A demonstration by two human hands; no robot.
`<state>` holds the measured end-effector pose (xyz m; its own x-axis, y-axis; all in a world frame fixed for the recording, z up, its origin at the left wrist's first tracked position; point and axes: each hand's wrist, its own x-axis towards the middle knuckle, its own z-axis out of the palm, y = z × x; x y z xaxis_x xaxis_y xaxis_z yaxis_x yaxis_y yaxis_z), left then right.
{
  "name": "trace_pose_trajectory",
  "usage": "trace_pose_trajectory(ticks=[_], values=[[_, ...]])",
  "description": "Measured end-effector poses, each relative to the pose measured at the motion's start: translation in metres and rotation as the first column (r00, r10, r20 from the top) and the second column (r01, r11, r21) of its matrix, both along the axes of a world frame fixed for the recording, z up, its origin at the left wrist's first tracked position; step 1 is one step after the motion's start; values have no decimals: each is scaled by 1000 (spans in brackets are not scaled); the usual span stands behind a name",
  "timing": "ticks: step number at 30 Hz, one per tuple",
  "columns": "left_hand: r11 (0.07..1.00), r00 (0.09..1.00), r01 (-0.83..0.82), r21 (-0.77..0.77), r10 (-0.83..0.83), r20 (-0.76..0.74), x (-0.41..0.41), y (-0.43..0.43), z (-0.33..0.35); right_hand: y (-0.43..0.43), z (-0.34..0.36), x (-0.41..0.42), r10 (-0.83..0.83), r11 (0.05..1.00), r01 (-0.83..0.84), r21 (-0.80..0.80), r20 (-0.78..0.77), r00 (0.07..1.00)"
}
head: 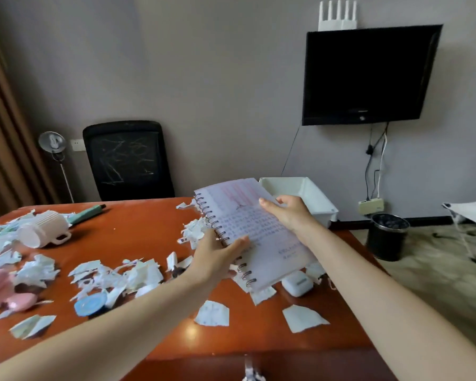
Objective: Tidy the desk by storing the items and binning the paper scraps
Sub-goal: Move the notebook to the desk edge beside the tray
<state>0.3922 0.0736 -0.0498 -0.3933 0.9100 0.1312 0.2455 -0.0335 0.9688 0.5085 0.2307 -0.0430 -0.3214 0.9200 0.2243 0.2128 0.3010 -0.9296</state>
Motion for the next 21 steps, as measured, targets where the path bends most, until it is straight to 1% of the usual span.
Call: trace_pose_trajectory(ticks=[2, 4, 7, 9, 12, 14, 16, 18, 21], values=[[998, 992, 56, -8, -57, -112, 9, 10, -6, 12, -5, 25, -16, 1000, 16, 19, 36, 999], [995, 964, 98, -26, -101, -247, 20, 22, -11, 24, -13, 52, -34, 999, 34, 9, 86, 996], [985, 908, 148, -93, -172, -382, 37, 45, -17, 37, -22, 93, -104, 994, 106, -17, 70, 992], [976, 844, 155, -152, -211, -493, 47, 62, -24, 43, -25, 123, -168, 984, 172, -38, 74, 983], [974, 664, 130, -188, -226, -713, 65, 85, -39, 53, -30, 163, -266, 960, 274, -55, 124, 956], [966, 528, 103, -236, -254, -811, 81, 97, -48, 61, -35, 187, -301, 948, 312, -65, 143, 943], [957, 409, 122, -264, -291, -865, 96, 107, -54, 64, -41, 207, -331, 934, 347, -80, 168, 929], [940, 321, 160, -302, -339, -884, 111, 117, -59, 66, -48, 223, -360, 920, 379, -100, 171, 917], [920, 190, 173, -352, -382, -904, 137, 129, -64, 70, -57, 241, -403, 895, 428, -128, 182, 897]])
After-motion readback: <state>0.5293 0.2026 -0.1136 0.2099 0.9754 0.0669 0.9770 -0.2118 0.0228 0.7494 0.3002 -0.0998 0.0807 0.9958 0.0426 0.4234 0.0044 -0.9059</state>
